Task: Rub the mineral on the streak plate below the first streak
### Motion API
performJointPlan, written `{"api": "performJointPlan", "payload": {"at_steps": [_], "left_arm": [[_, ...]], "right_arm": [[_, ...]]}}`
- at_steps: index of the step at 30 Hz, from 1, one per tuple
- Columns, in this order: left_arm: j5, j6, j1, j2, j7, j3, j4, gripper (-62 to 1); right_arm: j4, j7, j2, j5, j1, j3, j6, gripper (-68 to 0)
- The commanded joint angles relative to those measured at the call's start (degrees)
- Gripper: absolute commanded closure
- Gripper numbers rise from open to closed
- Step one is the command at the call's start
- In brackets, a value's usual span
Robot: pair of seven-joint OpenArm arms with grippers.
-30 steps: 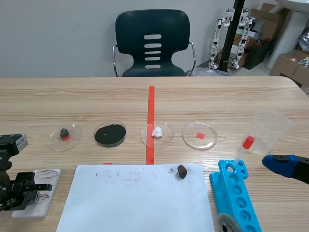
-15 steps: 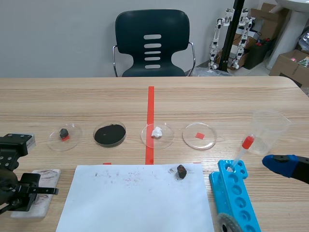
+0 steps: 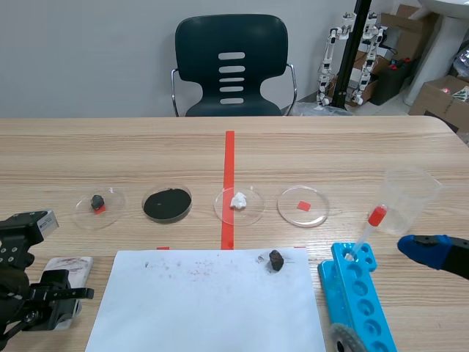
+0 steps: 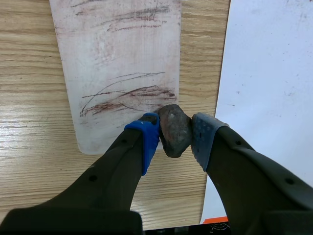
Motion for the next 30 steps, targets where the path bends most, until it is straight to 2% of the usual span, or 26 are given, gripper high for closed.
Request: {"api": "performJointPlan", "payload": {"at_steps": [1, 5, 12, 17, 25, 27, 30], "left_arm": [[-0.3, -0.7, 0.6, 1.0, 0.7, 0.8, 0.3, -11.3], [5.9, 0.2, 0.6, 0.9, 0.0, 0.8, 0.3, -11.3], [17.2, 6.1, 0.6, 0.9, 1.0, 0.8, 0.3, -11.3], [22.0, 8.8, 0.6, 0.9, 1.7, 0.8, 0.3, -11.3], [22.6, 8.8, 0.6, 0.9, 2.2, 0.8, 0.3, -11.3], [19.8, 8.5, 0.6, 0.9, 1.6, 0.8, 0.3, -11.3], [12.8, 4.9, 0.6, 1.0, 0.6, 0.8, 0.3, -11.3]], "right_arm": [[1.2, 0.9, 0.0, 0.2, 0.5, 0.2, 0.0, -59.1], [1.2, 0.9, 0.0, 0.2, 0.5, 0.2, 0.0, -59.1], [1.2, 0.9, 0.0, 0.2, 0.5, 0.2, 0.0, -59.1], [1.2, 0.9, 0.0, 0.2, 0.5, 0.2, 0.0, -59.1], [1.2, 0.9, 0.0, 0.2, 0.5, 0.2, 0.0, -59.1], [1.2, 0.9, 0.0, 0.2, 0.5, 0.2, 0.0, -59.1], [1.2, 0.9, 0.0, 0.2, 0.5, 0.2, 0.0, -59.1]]}}
